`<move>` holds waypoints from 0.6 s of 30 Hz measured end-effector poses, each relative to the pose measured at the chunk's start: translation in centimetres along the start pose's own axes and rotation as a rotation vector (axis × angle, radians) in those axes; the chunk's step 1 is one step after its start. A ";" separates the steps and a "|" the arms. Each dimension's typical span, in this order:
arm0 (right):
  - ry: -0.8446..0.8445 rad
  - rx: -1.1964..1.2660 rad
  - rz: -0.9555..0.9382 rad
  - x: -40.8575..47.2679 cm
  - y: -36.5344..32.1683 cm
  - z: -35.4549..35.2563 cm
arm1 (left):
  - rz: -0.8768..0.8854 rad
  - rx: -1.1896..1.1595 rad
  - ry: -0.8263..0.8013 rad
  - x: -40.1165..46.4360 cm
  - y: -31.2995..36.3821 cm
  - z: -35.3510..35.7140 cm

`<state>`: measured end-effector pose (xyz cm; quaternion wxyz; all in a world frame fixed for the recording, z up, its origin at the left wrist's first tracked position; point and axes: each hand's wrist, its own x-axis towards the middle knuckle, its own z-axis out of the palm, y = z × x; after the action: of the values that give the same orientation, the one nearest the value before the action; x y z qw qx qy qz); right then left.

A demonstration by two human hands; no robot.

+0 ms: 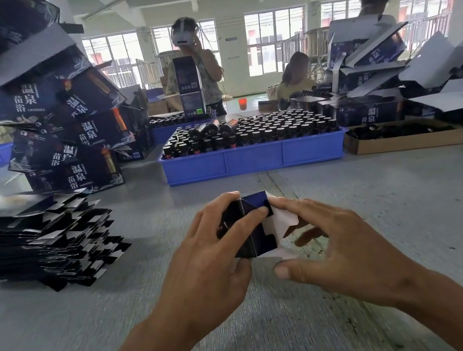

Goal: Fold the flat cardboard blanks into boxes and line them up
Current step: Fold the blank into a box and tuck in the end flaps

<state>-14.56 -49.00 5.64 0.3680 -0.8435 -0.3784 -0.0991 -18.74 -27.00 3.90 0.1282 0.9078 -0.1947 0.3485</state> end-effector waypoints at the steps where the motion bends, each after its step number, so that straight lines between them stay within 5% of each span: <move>1: -0.007 0.024 0.001 0.0 0.0 -0.2 | -0.001 -0.002 0.002 0.0 0.0 0.0; 6: -0.031 0.030 -0.019 0.1 -0.2 -0.4 | -0.007 -0.009 0.000 0.1 0.1 -0.2; 18: 0.325 0.119 -0.039 0.1 0.2 1.2 | 0.074 0.052 0.018 0.2 1.0 -0.1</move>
<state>-14.45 -48.19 4.70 0.4715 -0.7858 -0.3354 -0.2187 -19.06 -27.88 4.25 0.0933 0.8999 -0.2178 0.3661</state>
